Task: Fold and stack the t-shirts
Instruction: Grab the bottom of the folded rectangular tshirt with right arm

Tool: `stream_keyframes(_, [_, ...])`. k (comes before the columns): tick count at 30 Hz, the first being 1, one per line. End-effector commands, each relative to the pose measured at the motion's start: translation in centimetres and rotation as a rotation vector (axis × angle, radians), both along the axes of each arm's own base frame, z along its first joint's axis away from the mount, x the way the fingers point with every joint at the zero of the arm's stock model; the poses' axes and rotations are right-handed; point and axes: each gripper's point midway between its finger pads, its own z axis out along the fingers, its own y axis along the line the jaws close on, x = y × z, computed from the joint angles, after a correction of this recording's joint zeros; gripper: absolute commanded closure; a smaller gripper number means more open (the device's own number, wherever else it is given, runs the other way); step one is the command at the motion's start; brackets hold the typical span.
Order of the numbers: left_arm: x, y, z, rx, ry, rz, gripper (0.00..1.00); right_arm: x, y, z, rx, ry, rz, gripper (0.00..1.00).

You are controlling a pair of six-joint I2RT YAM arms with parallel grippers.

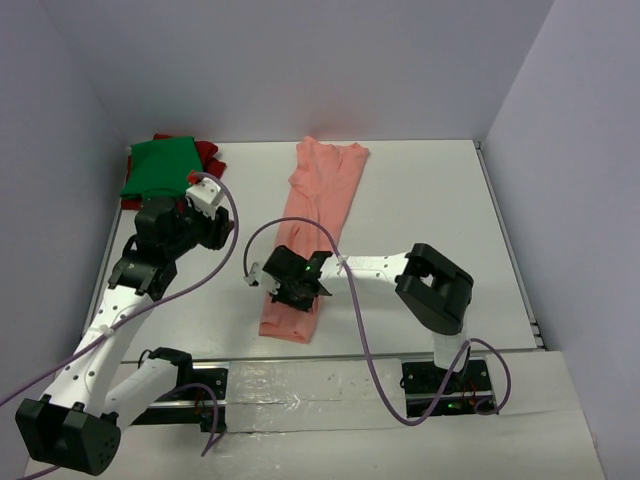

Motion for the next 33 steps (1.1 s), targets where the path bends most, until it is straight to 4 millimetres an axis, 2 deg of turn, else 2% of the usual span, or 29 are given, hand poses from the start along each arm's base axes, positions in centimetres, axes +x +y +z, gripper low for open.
stream_keyframes(1, [0.3, 0.7, 1.5, -0.017, -0.061, 0.026, 0.46, -1.0, 1.3, 0.8, 0.019, 0.021, 0.029, 1.00])
stream_keyframes(5, [0.0, 1.0, 1.5, -0.019, -0.052, 0.020, 0.45, -2.3, -0.5, -0.6, -0.077, 0.020, 0.068, 1.00])
stream_keyframes(8, [-0.2, 1.1, 1.6, -0.023, -0.047, 0.010, 0.45, -2.7, -3.7, -1.7, -0.198, -0.003, 0.078, 1.00])
stream_keyframes(12, [-0.2, 1.1, 2.0, -0.032, -0.049, 0.001, 0.44, -2.8, -7.6, -2.1, -0.334, -0.035, 0.091, 1.00])
stream_keyframes(17, [-0.2, 1.2, 2.1, -0.039, -0.040, -0.007, 0.44, -2.0, -13.4, -2.4, -0.534, -0.102, 0.081, 1.00])
stream_keyframes(20, [-0.2, 1.2, 2.3, -0.044, -0.042, -0.010, 0.44, -2.0, -15.3, -2.3, -0.577, -0.089, 0.060, 1.00])
stream_keyframes(26, [-0.2, 1.2, 2.2, -0.047, -0.033, -0.017, 0.43, -1.7, -14.4, -1.8, -0.500, -0.086, 0.024, 1.00])
stream_keyframes(29, [-0.3, 1.0, 2.1, -0.047, -0.030, -0.027, 0.43, -1.4, -13.2, -1.4, -0.437, -0.100, 0.006, 0.99])
stream_keyframes(30, [-0.3, 1.0, 2.1, -0.048, -0.031, -0.029, 0.43, -1.5, -12.3, -1.3, -0.394, -0.088, 0.009, 0.94])
stream_keyframes(31, [-0.3, 1.0, 2.0, -0.045, -0.028, -0.032, 0.43, -1.3, -11.5, -0.5, -0.345, -0.102, -0.003, 0.85])
stream_keyframes(33, [-0.4, 0.8, 1.7, -0.047, -0.021, -0.040, 0.42, -0.8, -9.7, 0.6, -0.254, -0.122, -0.005, 0.83])
